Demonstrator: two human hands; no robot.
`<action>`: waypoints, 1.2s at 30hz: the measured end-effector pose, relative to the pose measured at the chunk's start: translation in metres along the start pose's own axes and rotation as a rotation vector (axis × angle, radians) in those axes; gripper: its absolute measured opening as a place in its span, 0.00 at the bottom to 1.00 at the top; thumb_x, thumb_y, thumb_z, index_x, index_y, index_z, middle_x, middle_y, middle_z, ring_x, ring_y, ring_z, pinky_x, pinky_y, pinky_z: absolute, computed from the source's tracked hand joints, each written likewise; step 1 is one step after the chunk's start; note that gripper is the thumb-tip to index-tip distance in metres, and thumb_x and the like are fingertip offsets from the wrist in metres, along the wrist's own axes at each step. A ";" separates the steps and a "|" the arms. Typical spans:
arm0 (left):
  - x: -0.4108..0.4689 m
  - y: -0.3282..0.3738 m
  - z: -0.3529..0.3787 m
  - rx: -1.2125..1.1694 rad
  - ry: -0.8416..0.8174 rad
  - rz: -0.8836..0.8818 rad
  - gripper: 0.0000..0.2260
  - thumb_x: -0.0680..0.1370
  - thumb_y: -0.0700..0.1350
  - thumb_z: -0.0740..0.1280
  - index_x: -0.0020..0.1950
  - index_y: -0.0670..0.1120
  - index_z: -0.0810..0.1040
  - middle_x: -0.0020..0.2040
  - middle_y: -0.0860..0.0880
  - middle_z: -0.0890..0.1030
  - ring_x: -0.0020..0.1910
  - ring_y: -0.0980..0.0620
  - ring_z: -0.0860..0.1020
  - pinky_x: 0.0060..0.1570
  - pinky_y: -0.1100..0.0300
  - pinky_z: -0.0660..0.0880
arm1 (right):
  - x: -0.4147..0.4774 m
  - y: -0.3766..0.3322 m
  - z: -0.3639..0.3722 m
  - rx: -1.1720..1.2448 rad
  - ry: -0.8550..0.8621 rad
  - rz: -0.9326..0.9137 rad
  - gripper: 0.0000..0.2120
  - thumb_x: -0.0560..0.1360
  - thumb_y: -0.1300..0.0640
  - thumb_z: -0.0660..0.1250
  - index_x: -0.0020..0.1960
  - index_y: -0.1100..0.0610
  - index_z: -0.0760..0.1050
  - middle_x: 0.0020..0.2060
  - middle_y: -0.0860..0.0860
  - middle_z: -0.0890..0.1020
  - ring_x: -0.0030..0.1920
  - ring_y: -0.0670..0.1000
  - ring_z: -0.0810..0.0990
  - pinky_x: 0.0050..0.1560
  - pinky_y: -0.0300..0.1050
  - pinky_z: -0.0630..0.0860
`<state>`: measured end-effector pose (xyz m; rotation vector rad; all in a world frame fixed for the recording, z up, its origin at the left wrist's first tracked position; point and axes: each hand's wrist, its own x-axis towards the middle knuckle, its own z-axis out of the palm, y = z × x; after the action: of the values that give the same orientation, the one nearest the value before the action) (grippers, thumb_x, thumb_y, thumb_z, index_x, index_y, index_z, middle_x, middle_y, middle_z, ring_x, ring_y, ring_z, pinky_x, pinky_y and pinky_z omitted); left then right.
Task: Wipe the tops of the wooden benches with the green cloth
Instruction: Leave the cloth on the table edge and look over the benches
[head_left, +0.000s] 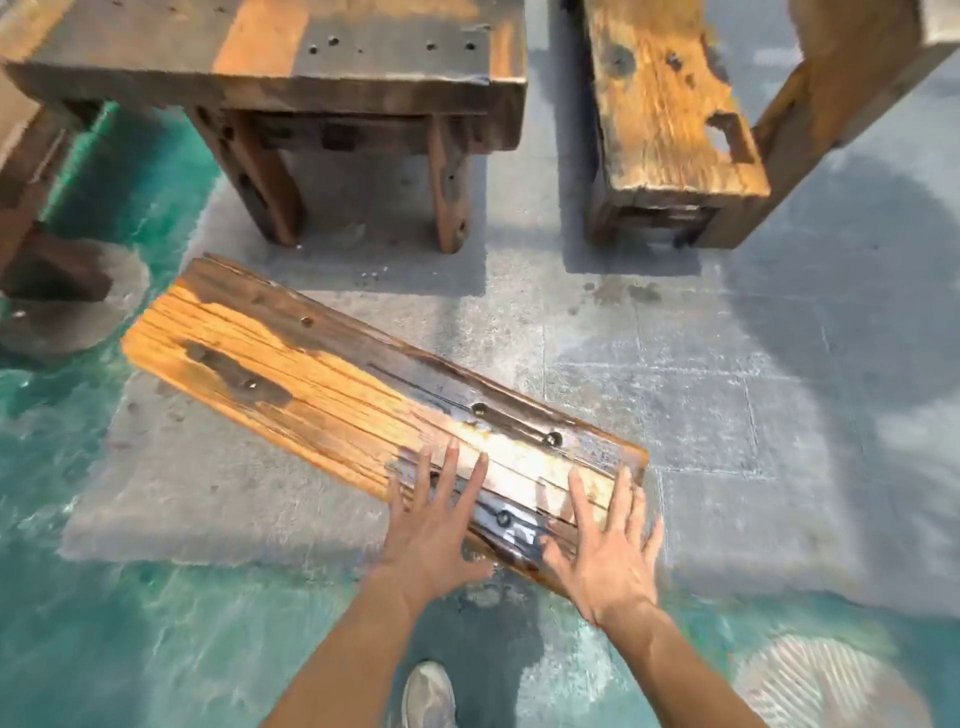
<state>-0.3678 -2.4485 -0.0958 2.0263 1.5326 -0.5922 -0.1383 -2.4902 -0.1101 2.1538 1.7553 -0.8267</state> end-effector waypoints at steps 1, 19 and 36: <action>0.029 0.006 0.044 0.027 0.035 0.067 0.61 0.72 0.72 0.70 0.76 0.60 0.19 0.78 0.47 0.20 0.75 0.36 0.21 0.75 0.29 0.33 | 0.014 0.017 0.045 0.013 0.034 0.029 0.46 0.80 0.27 0.51 0.74 0.37 0.16 0.69 0.58 0.13 0.81 0.68 0.29 0.80 0.73 0.39; 0.199 -0.005 0.216 0.284 0.416 0.408 0.65 0.58 0.82 0.67 0.80 0.65 0.26 0.84 0.49 0.31 0.83 0.38 0.34 0.74 0.24 0.35 | 0.095 0.066 0.252 -0.098 0.495 0.095 0.63 0.52 0.13 0.62 0.83 0.37 0.59 0.81 0.60 0.66 0.80 0.70 0.62 0.62 0.75 0.72; 0.197 0.010 0.234 0.383 0.666 0.259 0.68 0.54 0.80 0.74 0.76 0.73 0.27 0.83 0.52 0.28 0.79 0.30 0.28 0.68 0.17 0.34 | 0.102 0.081 0.258 -0.161 0.592 0.017 0.68 0.55 0.17 0.72 0.80 0.35 0.34 0.84 0.57 0.46 0.82 0.71 0.45 0.68 0.78 0.62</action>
<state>-0.3138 -2.4558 -0.3969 2.8634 1.5319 -0.1004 -0.1188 -2.5607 -0.3893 2.4513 1.9610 -0.0196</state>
